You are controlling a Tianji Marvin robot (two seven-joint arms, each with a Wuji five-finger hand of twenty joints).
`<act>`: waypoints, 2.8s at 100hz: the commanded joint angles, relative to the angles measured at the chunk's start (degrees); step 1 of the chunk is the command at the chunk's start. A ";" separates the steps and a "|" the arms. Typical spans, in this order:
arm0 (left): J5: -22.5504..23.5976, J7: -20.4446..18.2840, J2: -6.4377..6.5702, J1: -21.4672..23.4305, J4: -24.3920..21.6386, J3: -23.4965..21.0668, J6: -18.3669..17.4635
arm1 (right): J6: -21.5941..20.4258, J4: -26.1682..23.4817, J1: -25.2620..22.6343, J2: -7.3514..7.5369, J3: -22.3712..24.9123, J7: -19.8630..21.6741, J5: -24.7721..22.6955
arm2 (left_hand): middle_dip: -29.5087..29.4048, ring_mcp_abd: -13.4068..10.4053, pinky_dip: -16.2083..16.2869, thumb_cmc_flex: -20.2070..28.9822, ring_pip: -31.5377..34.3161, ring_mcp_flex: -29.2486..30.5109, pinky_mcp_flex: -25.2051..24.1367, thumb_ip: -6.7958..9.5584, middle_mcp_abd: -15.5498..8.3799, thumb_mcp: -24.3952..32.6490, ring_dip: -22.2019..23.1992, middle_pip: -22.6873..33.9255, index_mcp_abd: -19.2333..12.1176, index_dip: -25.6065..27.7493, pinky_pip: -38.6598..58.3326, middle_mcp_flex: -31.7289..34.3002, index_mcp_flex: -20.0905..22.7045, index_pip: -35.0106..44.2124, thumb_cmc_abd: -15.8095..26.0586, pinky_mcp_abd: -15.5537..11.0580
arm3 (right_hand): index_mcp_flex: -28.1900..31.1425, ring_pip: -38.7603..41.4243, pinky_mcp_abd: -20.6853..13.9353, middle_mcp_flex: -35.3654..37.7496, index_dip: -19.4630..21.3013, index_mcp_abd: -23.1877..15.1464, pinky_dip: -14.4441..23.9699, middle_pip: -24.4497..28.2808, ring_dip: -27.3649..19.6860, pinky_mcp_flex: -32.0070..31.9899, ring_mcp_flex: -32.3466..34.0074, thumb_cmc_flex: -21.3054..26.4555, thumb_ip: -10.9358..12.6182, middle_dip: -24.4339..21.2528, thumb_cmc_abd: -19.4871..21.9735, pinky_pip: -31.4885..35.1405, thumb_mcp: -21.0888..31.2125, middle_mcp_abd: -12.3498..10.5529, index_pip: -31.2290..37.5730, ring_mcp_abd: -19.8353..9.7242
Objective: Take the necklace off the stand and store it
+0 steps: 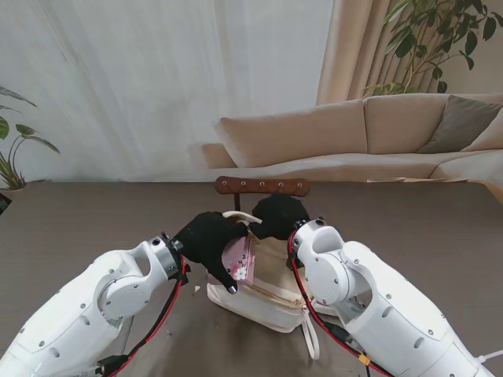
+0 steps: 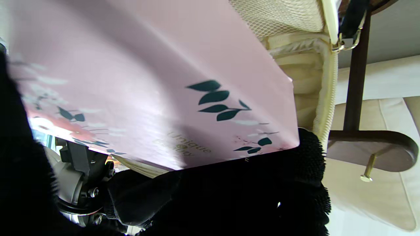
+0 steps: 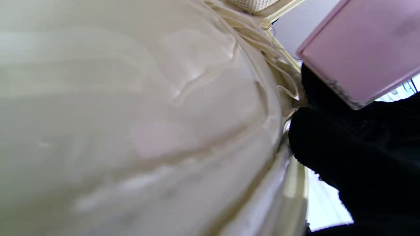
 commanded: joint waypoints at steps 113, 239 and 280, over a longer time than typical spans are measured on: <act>-2.14 0.63 -1.46 -2.28 4.73 4.61 1.36 | -12.87 3.72 -0.43 3.32 5.75 8.94 -13.18 | 1.61 0.39 0.63 27.93 3.31 2.00 -1.75 4.63 -5.05 31.21 1.12 3.69 -11.16 3.89 0.24 3.15 5.52 25.44 10.15 -3.75 | -13.65 -35.59 0.21 -8.60 -10.85 -9.65 -0.16 -17.62 -12.49 6.60 -0.04 6.69 -3.16 -6.27 -2.32 -11.19 -6.16 -1.34 2.16 -0.84; 2.90 11.70 -2.96 -12.59 14.10 15.08 1.92 | -8.39 3.27 -1.82 1.80 6.68 7.55 1.34 | 1.82 -1.48 0.60 27.61 4.04 0.37 -2.73 5.01 -6.38 32.28 1.87 3.42 -14.18 3.72 0.25 1.89 5.63 25.22 9.83 -4.48 | -6.32 -5.70 1.98 3.38 -1.24 0.32 1.03 -7.42 -3.03 21.85 0.09 7.67 -5.56 1.49 -5.13 -3.23 0.58 0.96 4.50 -2.73; 3.19 14.37 -3.55 -15.54 18.29 20.13 3.24 | -8.75 2.89 -2.28 1.91 7.27 8.75 3.54 | 0.39 -2.43 0.09 27.79 2.16 -2.27 -5.31 4.33 -6.62 33.42 1.47 1.47 -16.27 2.18 -1.57 -0.57 5.39 14.69 10.26 -4.65 | -6.05 -5.66 2.07 3.38 -1.21 0.57 1.21 -7.23 -2.99 21.65 0.07 7.82 -5.53 1.44 -5.35 -3.33 0.89 1.23 4.30 -2.47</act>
